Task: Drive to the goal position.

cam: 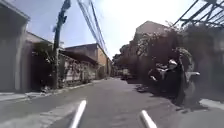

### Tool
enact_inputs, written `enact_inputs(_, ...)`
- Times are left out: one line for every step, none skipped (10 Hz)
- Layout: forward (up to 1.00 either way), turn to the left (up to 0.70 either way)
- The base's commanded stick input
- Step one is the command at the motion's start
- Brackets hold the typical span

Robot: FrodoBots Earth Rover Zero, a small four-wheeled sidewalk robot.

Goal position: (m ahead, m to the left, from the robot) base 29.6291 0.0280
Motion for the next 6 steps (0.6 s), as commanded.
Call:
enact_inputs(1.00, 0.00)
enact_inputs(1.00, 0.00)
enact_inputs(1.00, 0.00)
enact_inputs(1.00, 0.00)
enact_inputs(1.00, 0.00)
enact_inputs(1.00, 0.00)
